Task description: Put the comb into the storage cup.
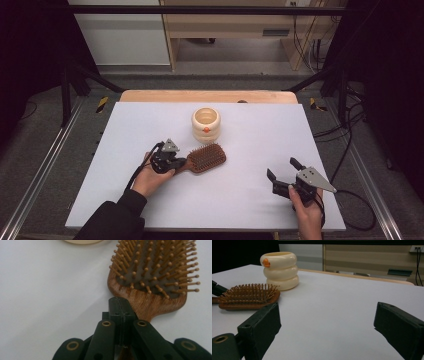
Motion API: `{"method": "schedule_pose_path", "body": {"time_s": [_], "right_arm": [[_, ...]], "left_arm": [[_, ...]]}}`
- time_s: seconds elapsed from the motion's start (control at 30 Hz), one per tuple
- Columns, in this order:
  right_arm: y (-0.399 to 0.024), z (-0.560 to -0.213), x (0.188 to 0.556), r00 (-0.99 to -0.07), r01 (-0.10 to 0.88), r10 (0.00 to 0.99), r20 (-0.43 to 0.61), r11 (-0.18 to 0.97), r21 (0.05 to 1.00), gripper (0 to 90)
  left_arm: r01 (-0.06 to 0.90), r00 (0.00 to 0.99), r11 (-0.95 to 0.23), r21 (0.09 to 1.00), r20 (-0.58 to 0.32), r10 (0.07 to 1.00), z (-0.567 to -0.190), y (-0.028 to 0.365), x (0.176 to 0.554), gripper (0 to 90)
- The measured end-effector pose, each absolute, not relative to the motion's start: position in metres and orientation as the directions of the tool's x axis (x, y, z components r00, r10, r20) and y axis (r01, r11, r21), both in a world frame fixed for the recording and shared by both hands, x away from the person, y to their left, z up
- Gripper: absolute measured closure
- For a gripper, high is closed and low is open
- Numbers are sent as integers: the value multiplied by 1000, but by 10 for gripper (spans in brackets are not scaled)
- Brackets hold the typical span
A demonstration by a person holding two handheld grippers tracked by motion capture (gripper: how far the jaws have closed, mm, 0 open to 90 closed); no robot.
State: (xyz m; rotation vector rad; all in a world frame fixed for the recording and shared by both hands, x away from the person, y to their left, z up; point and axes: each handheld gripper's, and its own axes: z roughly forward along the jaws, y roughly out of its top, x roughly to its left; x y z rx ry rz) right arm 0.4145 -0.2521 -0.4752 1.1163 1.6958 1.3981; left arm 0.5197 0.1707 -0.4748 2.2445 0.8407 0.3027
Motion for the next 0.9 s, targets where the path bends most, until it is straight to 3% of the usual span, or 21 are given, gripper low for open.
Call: {"method": "schedule_pose_path", "body": {"time_s": [0.7,0.9], "right_arm": [[-252,-475,414,-415,197,910,24,64,978,66],[-252,-475,415,-416,200,909,24,66,978,67]], "left_arm": [[489,756,-521,700,-43,653,-463,173,512,894],[490,755,-541,684,-22,656,-451,172,506,703]]}}
